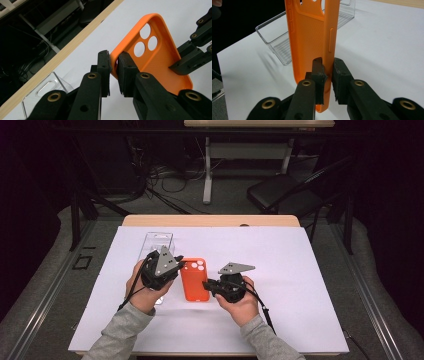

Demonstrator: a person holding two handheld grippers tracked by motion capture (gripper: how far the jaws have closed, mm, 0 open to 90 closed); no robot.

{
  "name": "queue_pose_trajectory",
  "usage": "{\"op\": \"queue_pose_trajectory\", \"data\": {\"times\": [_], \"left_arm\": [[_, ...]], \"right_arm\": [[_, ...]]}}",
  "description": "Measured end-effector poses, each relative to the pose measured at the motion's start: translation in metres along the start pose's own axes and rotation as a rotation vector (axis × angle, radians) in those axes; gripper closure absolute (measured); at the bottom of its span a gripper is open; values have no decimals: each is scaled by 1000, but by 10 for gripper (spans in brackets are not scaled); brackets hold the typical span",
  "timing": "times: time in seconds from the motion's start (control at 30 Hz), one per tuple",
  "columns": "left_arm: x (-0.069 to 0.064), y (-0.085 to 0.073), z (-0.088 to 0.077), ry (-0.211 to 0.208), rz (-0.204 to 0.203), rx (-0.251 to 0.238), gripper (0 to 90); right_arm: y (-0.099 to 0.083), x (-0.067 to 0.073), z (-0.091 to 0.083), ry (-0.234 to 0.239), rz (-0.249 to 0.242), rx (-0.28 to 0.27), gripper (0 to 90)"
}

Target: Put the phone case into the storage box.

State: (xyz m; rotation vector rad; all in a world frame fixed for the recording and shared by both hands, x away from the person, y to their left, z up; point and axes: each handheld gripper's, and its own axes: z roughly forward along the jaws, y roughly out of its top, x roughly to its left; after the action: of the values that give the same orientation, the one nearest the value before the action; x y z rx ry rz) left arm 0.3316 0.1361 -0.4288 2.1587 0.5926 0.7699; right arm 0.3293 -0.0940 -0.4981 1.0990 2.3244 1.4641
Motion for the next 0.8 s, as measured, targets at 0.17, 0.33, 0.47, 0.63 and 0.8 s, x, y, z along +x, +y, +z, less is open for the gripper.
{"op": "queue_pose_trajectory", "data": {"times": [0.17, 0.33, 0.47, 0.63, 0.8], "left_arm": [[-1, 0, 1, 4, 2, 4, 814], [0, -1, 1, 8, 4, 8, 814], [1, -1, 1, 12, 5, 9, 815], [2, -2, 1, 15, -1, 9, 815], [6, -4, 0, 24, -6, 7, 815]], "right_arm": [[0, -1, 0, 2, 0, -3, 789], [1, -2, -1, 7, 2, -7, 759], [1, -2, -2, 12, 9, -8, 733], [1, -3, -3, 7, 2, -10, 707], [2, -5, -5, -3, -5, -14, 666]]}}
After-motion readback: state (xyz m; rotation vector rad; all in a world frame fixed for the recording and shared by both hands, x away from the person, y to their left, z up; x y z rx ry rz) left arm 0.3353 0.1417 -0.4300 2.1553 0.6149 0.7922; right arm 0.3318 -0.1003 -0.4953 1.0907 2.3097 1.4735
